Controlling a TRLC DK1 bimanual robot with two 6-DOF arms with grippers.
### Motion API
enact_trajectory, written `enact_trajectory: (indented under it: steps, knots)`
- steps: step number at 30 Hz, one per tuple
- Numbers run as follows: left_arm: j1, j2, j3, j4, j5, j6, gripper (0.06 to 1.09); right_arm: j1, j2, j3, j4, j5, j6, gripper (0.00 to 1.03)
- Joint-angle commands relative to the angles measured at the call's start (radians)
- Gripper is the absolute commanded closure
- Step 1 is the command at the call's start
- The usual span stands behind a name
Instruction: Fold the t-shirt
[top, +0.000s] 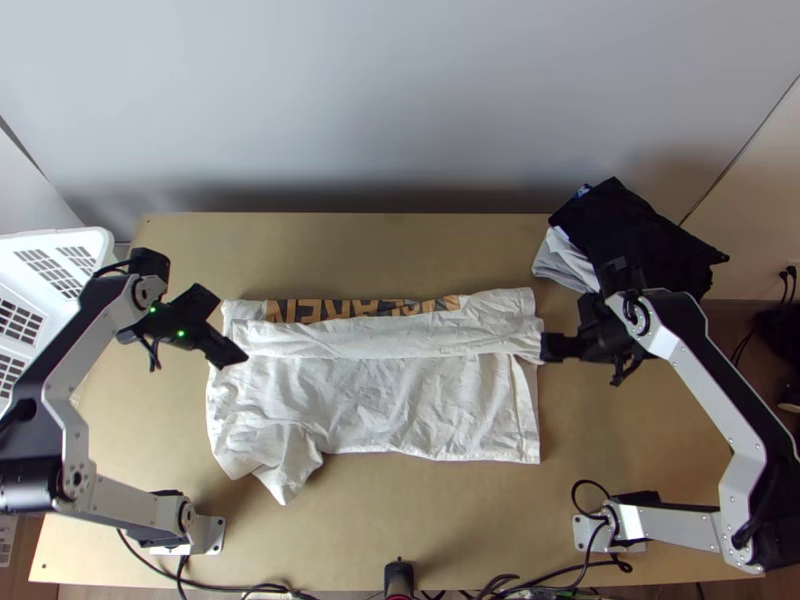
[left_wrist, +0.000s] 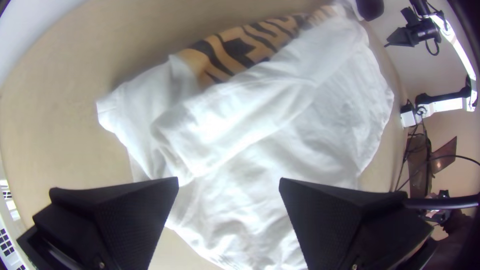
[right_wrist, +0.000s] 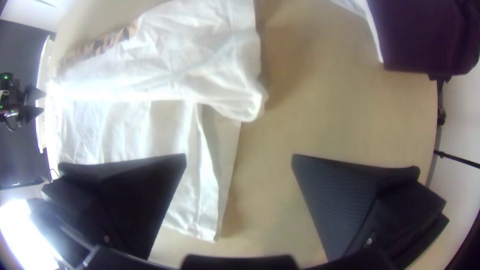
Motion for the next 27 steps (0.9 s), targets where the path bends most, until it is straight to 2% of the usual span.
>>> enact_trajectory:
  steps: [1, 3, 5, 9, 20, 23, 27]
  knots:
    - [-0.016, -0.129, -0.014, -0.149, 0.008, 0.017, 0.1, 0.017, -0.061, -0.013, -0.187, -0.049, 0.026, 0.05]
    - [-0.012, -0.152, -0.027, -0.193, 0.01, 0.017, 0.1, 0.008, -0.078, -0.036, -0.202, -0.091, 0.037, 0.05]
    - [-0.011, -0.178, -0.043, -0.251, 0.022, 0.022, 0.1, -0.001, -0.096, -0.063, -0.213, -0.171, 0.052, 0.05]
    - [0.0, -0.275, -0.129, -0.316, 0.062, 0.088, 0.1, 0.011, -0.151, -0.151, -0.216, -0.263, 0.064, 0.05]
    - [-0.062, -0.582, -0.283, -0.34, 0.088, 0.085, 0.1, 0.166, -0.263, -0.341, -0.1, -0.243, 0.115, 0.05]
    - [-0.124, -0.637, -0.306, -0.371, 0.086, 0.072, 0.1, 0.179, -0.254, -0.35, -0.069, -0.24, 0.115, 0.05]
    - [-0.289, -0.698, -0.323, -0.376, 0.088, -0.004, 0.1, 0.197, -0.216, -0.378, -0.017, -0.238, 0.098, 0.05]
